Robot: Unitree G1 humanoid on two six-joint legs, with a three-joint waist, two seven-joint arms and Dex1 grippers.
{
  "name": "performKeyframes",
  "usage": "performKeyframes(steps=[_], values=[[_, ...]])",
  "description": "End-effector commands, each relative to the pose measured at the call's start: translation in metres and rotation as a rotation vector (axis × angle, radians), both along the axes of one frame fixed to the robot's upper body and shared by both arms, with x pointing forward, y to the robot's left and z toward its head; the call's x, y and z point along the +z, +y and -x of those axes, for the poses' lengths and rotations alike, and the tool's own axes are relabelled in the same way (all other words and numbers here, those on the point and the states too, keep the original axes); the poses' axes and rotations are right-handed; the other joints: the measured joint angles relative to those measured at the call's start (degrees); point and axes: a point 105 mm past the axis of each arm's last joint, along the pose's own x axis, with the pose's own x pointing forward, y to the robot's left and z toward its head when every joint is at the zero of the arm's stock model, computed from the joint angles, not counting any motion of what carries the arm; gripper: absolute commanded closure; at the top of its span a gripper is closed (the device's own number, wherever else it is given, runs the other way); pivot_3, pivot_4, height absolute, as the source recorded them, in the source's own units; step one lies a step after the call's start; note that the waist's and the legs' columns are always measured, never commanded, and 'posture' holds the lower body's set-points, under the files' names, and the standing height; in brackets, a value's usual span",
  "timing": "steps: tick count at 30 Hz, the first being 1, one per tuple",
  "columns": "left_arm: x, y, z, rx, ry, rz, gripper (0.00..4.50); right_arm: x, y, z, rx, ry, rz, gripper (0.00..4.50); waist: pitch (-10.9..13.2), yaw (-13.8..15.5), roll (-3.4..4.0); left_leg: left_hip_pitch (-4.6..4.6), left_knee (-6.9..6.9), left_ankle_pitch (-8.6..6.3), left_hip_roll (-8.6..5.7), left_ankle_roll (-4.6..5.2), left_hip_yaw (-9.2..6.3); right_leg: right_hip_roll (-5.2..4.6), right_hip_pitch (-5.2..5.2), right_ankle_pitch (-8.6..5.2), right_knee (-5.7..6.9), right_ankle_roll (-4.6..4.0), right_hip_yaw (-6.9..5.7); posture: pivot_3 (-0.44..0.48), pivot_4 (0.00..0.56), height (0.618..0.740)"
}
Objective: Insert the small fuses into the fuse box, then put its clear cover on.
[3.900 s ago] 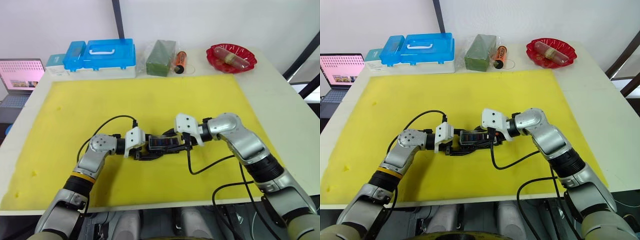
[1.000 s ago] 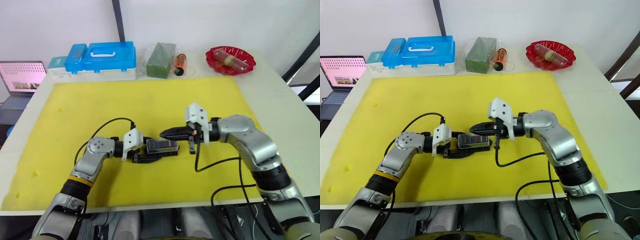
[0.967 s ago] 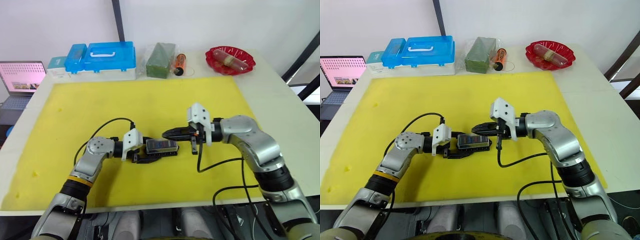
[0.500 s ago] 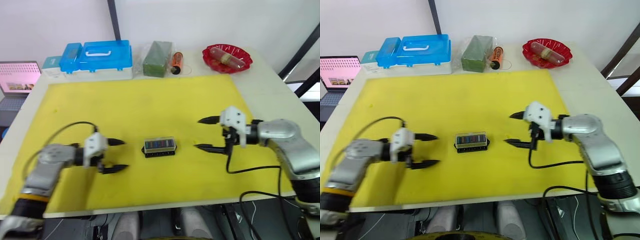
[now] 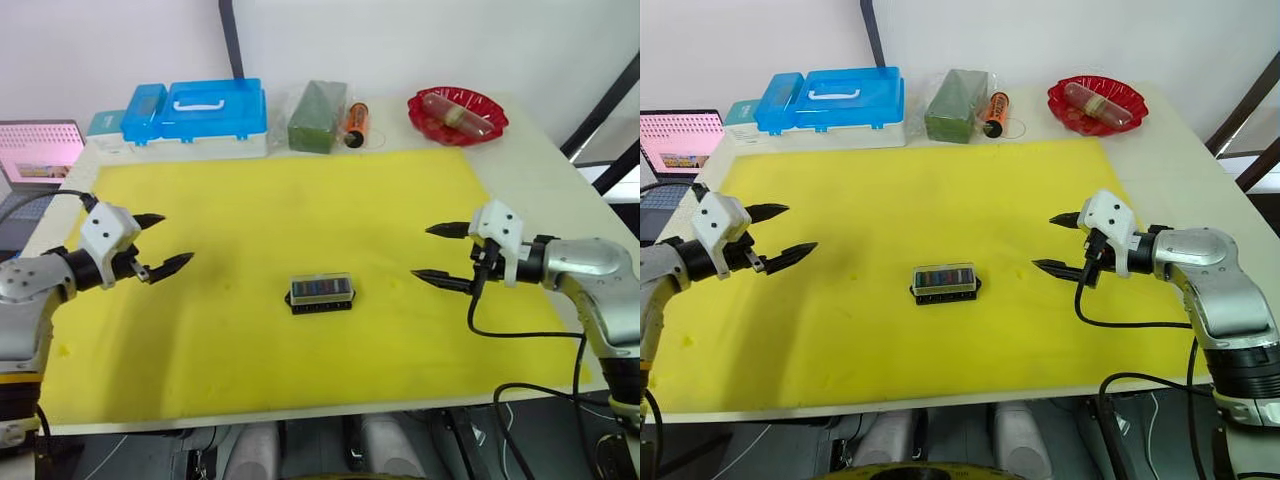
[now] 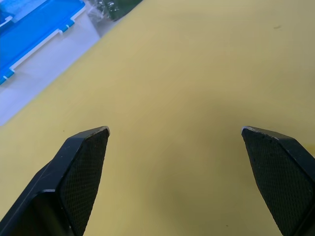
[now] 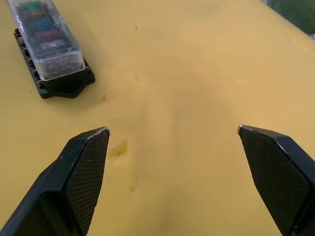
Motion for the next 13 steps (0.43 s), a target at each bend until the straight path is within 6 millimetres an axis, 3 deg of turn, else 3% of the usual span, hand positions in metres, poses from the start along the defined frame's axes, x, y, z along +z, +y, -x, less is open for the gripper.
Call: performKeyframes(steps=[1,13], values=[[0.0093,0.0010,-0.0012,-0.003,-0.050,-0.020,0.00,0.0158,-0.0026,-0.0018,-0.005,-0.060,-0.013,0.05,0.00,0.00,0.00,0.00,0.00,0.00,0.00,0.00,0.01,-0.01,0.00,0.00,0.00,0.00,0.00,0.000,0.150,0.740],[0.0051,0.0020,-0.0012,-0.002,-0.032,-0.018,0.00,0.0168,-0.0056,-0.0064,-0.009,-0.066,-0.009,0.05,0.00,0.13,0.00,-0.01,0.01,0.00,0.00,0.00,0.02,-0.02,0.00,0.01,0.00,0.00,0.01,0.000,0.150,0.740]])
